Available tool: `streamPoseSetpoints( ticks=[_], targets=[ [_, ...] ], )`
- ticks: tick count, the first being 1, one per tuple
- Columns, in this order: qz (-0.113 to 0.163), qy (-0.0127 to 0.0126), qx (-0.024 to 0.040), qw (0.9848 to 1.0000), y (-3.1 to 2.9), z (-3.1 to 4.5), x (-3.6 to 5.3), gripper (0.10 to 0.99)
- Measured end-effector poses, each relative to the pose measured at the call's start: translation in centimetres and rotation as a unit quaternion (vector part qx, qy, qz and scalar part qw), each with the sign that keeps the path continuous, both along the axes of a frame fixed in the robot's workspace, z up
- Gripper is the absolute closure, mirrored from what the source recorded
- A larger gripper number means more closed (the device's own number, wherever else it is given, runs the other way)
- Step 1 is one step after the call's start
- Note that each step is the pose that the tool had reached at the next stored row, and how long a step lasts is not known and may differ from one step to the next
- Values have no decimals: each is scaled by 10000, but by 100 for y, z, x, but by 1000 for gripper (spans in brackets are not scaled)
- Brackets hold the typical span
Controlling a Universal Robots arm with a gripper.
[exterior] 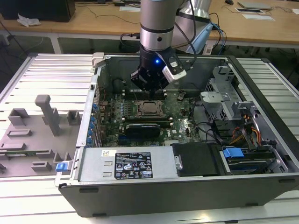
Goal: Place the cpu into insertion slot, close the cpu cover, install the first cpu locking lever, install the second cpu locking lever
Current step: 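Install the first cpu locking lever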
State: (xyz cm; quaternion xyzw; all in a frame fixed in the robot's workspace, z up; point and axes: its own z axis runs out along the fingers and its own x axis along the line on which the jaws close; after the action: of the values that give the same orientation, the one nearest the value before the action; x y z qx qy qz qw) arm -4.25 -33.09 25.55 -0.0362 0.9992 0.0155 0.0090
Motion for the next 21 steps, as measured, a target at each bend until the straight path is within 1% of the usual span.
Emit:
streamPoseSetpoints(
  ticks=[7, 10, 13, 15, 21],
  targets=[
    [0, -1, -1, 10000, 1, -1, -10, 980],
    [0, 0, -1, 10000, 2, 0, -74, 980],
    [0, 0, -1, 10000, 3, 0, -107, 980],
    [0, 0, -1, 10000, 4, 0, -161, 980],
    [0, 0, -1, 10000, 6, 0, -233, 980]
  ],
)
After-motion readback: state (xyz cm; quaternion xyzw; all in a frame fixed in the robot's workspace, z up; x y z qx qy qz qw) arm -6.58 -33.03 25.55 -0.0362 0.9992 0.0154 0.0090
